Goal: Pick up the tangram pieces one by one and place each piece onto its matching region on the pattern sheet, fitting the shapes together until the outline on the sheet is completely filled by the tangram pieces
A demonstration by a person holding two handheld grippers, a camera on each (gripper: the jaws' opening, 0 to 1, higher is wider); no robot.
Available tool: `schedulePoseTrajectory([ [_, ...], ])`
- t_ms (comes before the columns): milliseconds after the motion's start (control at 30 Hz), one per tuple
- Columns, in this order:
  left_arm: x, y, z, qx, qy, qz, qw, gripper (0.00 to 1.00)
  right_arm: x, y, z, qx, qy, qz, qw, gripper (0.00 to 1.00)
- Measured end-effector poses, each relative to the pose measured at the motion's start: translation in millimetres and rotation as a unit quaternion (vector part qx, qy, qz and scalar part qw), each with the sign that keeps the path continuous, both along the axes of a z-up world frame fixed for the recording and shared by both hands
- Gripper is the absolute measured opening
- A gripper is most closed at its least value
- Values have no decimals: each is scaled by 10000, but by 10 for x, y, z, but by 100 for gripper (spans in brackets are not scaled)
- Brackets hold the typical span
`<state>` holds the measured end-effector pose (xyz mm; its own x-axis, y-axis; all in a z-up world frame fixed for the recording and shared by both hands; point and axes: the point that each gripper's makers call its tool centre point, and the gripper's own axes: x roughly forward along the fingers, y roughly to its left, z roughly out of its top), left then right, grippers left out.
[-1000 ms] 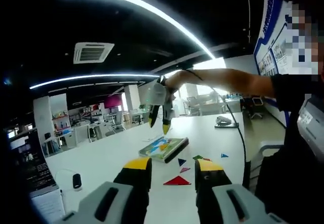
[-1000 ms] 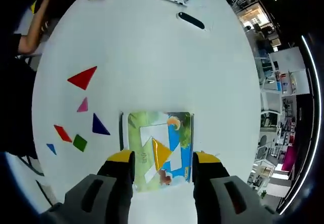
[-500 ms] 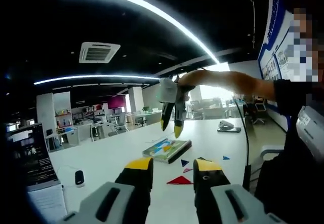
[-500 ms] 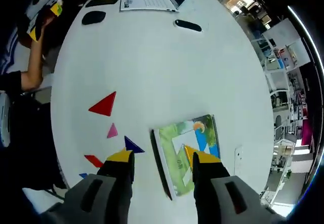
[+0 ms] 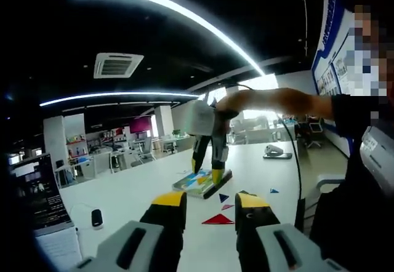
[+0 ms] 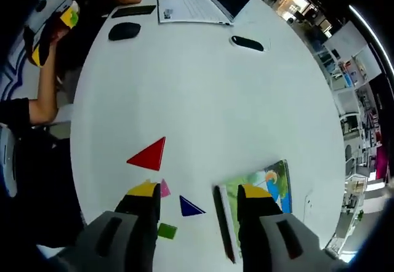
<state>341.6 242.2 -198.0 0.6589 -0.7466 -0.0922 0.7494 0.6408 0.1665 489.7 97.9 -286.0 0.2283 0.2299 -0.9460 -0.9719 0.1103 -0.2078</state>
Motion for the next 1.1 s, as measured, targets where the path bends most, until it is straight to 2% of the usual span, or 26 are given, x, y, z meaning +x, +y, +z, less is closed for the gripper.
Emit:
schedulePoseTrajectory([
  [133, -2, 25, 9, 1, -20, 11, 10000, 33, -150, 99, -131, -3, 179, 18, 9998, 53],
  [200, -8, 29, 10, 69, -86, 1, 9999, 32, -231, 104, -195, -89, 351, -293, 9989, 54],
  [467, -6, 35, 22, 69, -84, 11, 9999, 32, -431, 347, -378, 149, 580, -371, 9975, 52],
  [700, 1, 45, 46, 62, -126, 25, 9999, 32, -434, 378, -626, -34, 514, -369, 9980, 55],
  [1100, -10, 32, 56, 108, -202, 17, 9997, 32, -378, 384, -819, -155, 429, -381, 9982, 54],
])
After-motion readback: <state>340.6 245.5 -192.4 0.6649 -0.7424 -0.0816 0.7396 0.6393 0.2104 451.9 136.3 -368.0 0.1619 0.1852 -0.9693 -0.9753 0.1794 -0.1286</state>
